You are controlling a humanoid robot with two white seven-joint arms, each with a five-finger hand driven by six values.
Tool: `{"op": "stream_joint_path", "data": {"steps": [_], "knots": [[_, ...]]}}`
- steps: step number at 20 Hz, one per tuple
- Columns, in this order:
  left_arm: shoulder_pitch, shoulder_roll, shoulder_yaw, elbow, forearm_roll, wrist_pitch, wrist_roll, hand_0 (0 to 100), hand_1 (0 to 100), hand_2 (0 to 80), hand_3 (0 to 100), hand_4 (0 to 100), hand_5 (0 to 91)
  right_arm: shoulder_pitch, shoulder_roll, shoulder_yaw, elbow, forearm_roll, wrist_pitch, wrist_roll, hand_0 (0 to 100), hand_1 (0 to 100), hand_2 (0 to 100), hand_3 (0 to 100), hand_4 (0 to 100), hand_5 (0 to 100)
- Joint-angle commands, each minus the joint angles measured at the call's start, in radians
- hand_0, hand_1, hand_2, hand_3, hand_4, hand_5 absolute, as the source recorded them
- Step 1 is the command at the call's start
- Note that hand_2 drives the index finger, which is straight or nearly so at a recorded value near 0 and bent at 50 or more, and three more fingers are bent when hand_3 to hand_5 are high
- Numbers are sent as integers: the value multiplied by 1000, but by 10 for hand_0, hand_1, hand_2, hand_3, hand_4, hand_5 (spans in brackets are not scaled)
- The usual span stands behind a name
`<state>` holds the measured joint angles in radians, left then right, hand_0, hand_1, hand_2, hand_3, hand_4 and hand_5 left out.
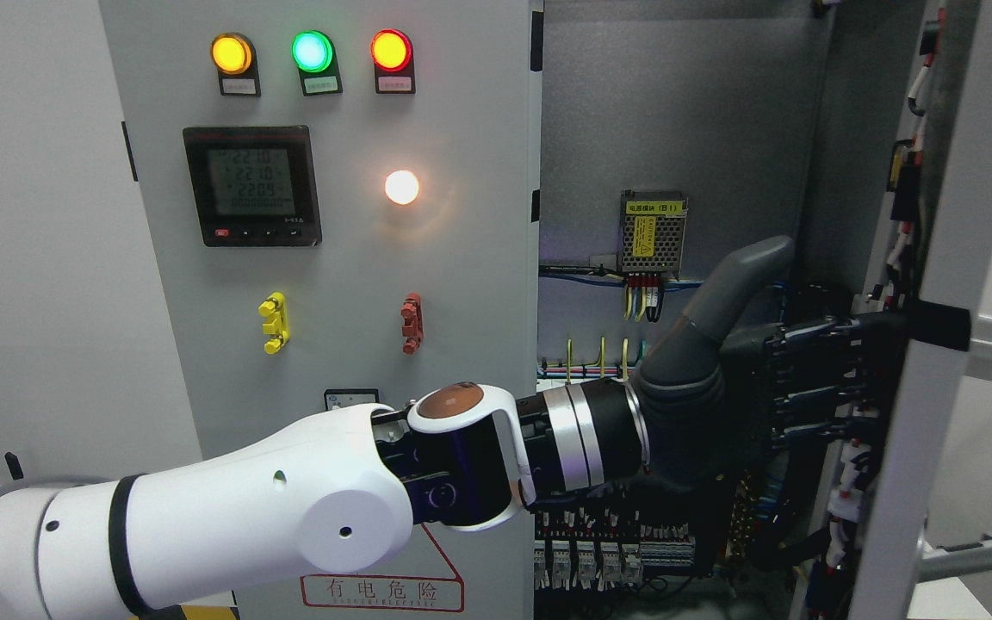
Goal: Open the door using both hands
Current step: 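Insert the left hand fingers behind the button-studded door's edge, then push the door farther open with the left hand, swinging it away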
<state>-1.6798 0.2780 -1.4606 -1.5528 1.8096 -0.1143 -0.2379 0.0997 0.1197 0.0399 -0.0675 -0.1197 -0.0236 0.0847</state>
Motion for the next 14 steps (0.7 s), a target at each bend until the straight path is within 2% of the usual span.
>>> {"op": "stream_joint_path", "data": {"steps": [1, 4, 7, 14], "knots": [[-6, -121, 13, 7, -16, 1, 5, 0, 0, 0, 0, 0, 0, 0, 0, 0, 0, 0, 1, 0, 383, 0, 0, 0, 0, 0], [-18, -152, 13, 8, -22, 1, 11, 0, 0, 0, 0, 0, 0, 0, 0, 0, 0, 0, 1, 0, 383, 0, 0, 0, 0, 0], [-31, -189, 14, 13, -24, 1, 46, 0, 0, 0, 0, 0, 0, 0, 0, 0, 0, 0, 1, 0, 383, 0, 0, 0, 0, 0], [-37, -270, 13, 74, -24, 1, 48, 0, 0, 0, 0, 0, 0, 0, 0, 0, 0, 0, 1, 0, 383, 0, 0, 0, 0, 0]]}}
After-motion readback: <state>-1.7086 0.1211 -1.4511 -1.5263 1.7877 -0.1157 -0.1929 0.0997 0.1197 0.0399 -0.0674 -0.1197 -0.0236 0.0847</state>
